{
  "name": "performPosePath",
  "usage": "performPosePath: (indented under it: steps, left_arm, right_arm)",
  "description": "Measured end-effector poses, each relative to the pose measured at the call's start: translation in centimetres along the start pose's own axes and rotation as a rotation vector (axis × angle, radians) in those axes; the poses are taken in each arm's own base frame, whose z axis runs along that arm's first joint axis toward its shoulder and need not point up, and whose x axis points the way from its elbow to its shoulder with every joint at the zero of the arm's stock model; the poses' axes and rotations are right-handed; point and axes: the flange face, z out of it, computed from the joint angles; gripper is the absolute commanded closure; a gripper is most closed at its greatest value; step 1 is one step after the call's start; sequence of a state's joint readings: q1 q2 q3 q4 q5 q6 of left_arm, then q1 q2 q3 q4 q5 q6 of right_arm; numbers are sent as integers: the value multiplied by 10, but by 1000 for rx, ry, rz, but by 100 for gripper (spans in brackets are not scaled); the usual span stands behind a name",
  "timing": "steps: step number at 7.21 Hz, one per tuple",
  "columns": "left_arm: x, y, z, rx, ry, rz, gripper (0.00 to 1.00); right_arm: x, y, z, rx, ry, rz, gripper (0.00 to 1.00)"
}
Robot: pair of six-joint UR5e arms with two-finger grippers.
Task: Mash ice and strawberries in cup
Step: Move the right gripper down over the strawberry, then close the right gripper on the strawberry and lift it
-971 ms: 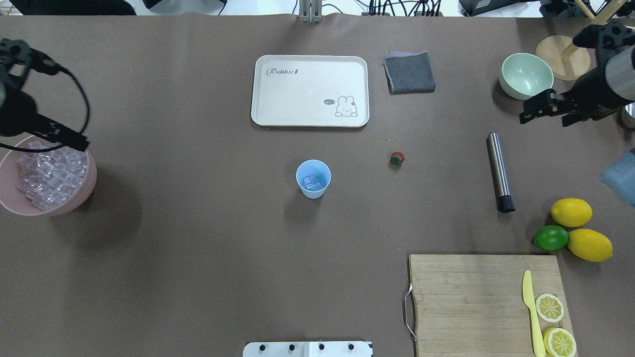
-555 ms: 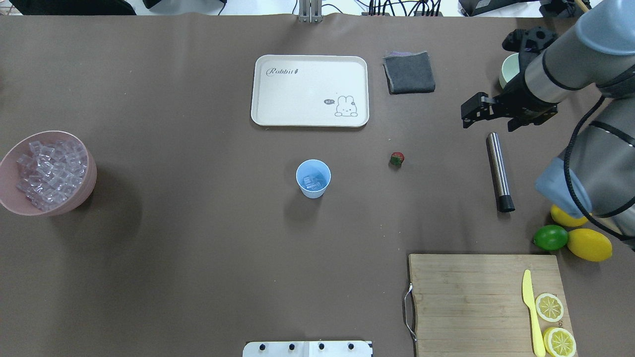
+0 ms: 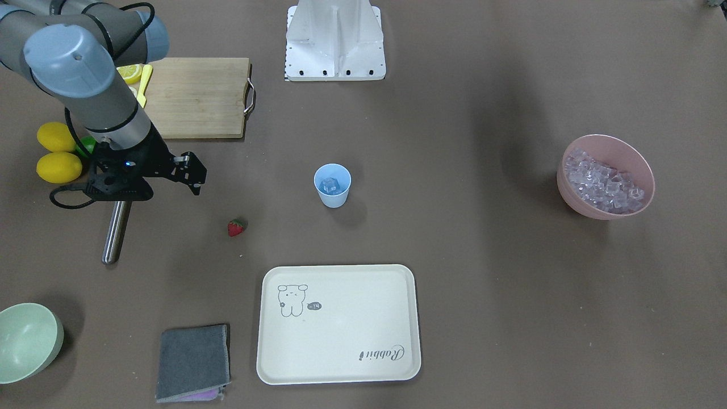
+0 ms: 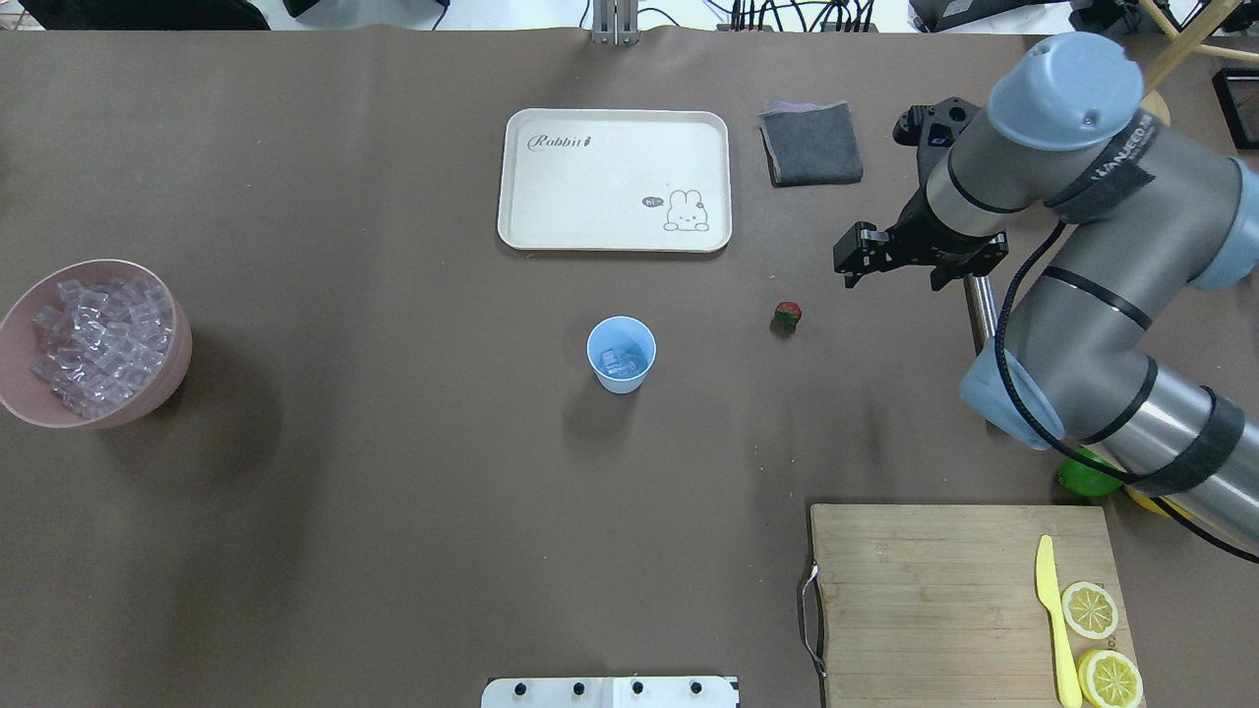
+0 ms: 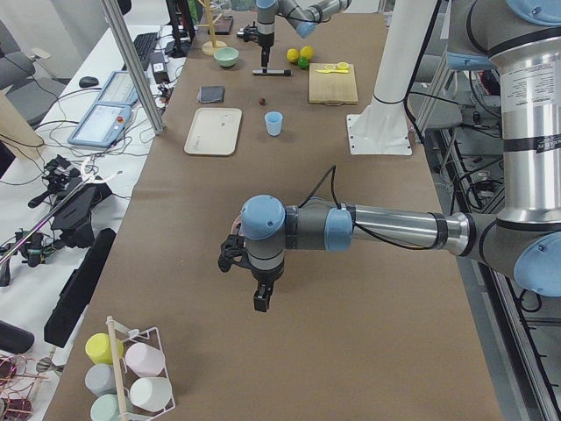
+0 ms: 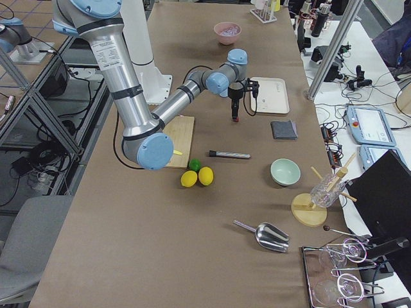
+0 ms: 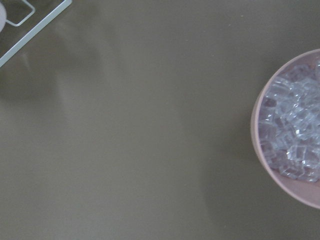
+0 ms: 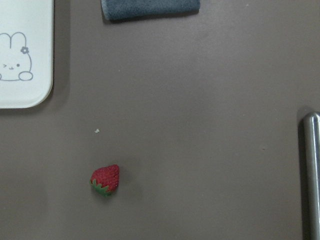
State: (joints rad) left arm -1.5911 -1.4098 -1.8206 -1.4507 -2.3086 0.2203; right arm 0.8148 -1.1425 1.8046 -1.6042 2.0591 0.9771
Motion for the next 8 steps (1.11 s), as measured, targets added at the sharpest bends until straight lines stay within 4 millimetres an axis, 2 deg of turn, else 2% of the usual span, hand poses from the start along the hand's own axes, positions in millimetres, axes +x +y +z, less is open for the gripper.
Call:
performPosePath:
  steps: [2,4,6,7,8]
  left_arm:
    - [-12,12,3,-27,-8,3,1]
    - [-16,15,2,-28,-8,6,1]
    - [-17,15,3,-30,-6,2,1]
    - [-17,15,4,-30,-7,2,1]
    - [-17,14,4,-30,-7,2,1]
  right_arm:
    - [-37,-10,39,6,21,3,0]
    - [-56,-20,84,39,-10,15,0]
    - [-68,-23,104,36,-11,17,5]
    - [-70,-19,110,33,-7,13,14]
    - [-70,-16,114,34,-2,10,37]
